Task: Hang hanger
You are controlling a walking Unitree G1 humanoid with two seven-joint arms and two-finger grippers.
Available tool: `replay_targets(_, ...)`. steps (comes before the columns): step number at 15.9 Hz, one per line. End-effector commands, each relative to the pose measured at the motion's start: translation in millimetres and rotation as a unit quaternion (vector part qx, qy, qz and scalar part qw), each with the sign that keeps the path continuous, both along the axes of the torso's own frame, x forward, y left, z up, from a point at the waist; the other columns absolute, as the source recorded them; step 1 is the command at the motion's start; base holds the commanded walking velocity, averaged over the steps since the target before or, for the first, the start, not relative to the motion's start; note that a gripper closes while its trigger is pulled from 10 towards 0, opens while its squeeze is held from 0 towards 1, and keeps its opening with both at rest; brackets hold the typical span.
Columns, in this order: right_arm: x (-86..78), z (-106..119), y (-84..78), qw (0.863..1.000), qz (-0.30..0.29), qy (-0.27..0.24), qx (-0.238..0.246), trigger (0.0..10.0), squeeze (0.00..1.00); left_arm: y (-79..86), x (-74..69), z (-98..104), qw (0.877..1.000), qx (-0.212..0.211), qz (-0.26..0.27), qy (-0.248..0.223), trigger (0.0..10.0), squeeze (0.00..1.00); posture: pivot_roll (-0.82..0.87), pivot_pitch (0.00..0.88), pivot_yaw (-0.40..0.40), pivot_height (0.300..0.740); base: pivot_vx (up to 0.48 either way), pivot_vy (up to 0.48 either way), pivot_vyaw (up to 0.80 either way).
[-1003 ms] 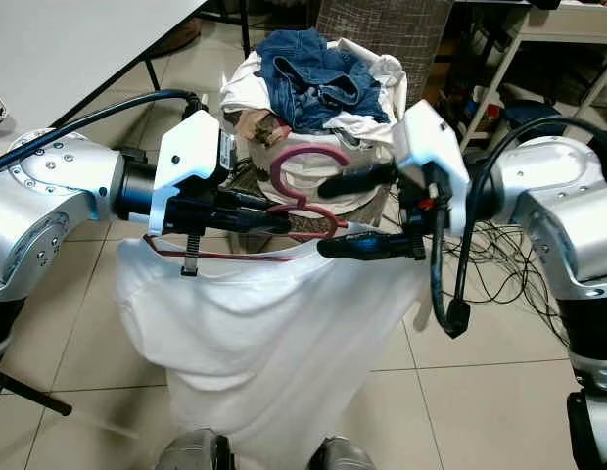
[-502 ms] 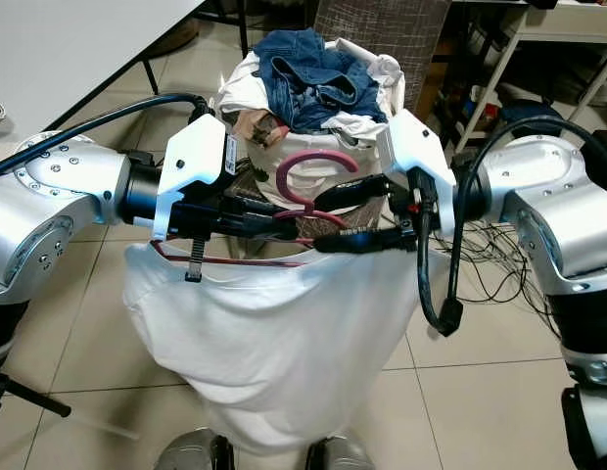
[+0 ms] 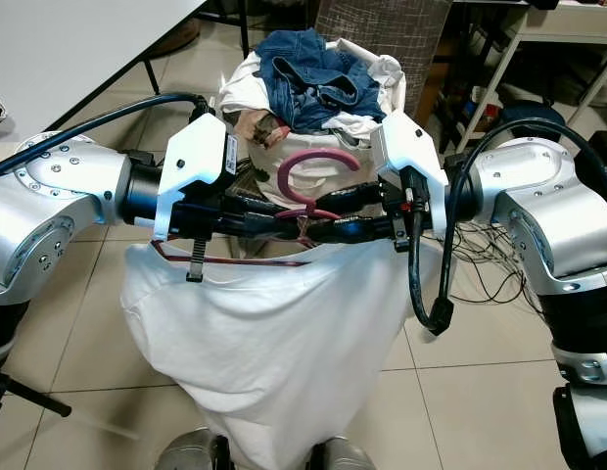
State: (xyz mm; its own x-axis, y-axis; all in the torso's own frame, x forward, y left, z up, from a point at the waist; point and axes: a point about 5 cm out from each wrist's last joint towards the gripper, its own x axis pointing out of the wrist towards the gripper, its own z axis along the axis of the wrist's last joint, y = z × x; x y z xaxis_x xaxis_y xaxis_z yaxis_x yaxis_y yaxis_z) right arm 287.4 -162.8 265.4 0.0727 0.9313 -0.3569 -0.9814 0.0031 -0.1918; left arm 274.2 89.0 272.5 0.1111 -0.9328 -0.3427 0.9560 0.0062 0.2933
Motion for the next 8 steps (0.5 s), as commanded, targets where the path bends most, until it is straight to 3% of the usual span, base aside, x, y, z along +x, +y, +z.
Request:
replay_targets(1, -2.1, 1.3, 1.3, 1.0, 0.005, -0.011, -0.016, 0.0, 0.0, -4.9, -3.5, 8.1, 1.0, -0.006, -0.016, -0.017, 10.0, 0.0, -0.08, 0.037, -0.025, 0.74, 0.0, 0.0, 0.0)
replay_targets(6, -0.9, 0.6, 0.7, 1.0, 0.002, -0.014, -0.023, 0.0, 0.0, -5.2, -1.8, 8.7, 1.0, -0.01, -0.008, -0.015, 10.0, 0.0, -0.08, 0.041, -0.029, 0.74, 0.0, 0.0, 0.0)
replay_targets(7, -0.5, 1.7, 0.3, 1.0, 0.001, -0.017, -0.023, 0.0, 0.0, -5.0, -0.9, 8.9, 1.0, -0.02, -0.004, 0.0, 10.0, 1.0, -0.08, 0.044, -0.031, 0.74, 0.0, 0.0, 0.0)
replay_targets(8, -0.2, 2.5, -0.6, 1.0, -0.001, -0.02, -0.023, 0.0, 0.0, -5.0, 1.4, 11.9, 0.999, -0.035, 0.007, 0.01, 10.0, 1.0, -0.08, 0.041, -0.032, 0.74, 0.0, 0.0, 0.0)
